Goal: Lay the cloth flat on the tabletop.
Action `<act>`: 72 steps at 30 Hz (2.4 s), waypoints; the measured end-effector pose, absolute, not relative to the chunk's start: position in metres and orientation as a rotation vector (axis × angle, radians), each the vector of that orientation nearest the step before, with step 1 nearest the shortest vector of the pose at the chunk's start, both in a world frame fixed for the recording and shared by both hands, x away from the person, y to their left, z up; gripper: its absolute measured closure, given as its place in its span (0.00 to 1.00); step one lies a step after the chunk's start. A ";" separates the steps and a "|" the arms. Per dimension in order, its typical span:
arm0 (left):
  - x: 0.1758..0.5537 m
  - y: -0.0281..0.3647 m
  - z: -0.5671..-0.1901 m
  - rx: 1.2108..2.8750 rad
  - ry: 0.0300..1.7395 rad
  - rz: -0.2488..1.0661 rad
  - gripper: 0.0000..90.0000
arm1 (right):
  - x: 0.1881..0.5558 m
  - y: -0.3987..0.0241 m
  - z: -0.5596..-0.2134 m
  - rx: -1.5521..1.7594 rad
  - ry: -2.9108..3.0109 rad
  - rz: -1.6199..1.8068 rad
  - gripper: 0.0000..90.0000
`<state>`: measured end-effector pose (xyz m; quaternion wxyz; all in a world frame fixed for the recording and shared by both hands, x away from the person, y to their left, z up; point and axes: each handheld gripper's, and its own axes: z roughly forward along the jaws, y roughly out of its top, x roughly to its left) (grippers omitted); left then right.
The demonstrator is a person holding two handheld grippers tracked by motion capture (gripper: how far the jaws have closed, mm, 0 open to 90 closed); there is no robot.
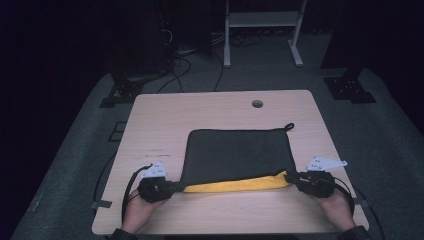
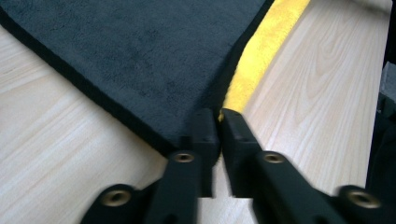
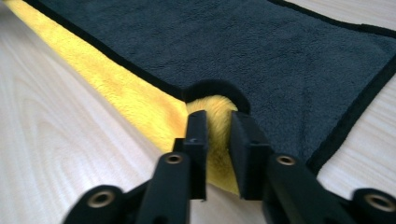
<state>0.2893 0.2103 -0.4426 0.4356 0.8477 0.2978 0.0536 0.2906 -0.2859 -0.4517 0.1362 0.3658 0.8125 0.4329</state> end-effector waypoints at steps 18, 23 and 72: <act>0.343 0.195 -0.450 2.128 0.825 0.228 0.71 | 0.339 -0.294 -0.451 1.129 2.281 1.240 0.74; 0.331 0.189 -0.460 2.213 0.797 0.206 0.63 | 0.338 -0.285 -0.466 1.113 2.404 1.178 0.70; 0.364 0.210 -0.463 2.082 1.020 0.376 0.10 | 0.369 -0.349 -0.486 1.498 2.018 0.908 0.17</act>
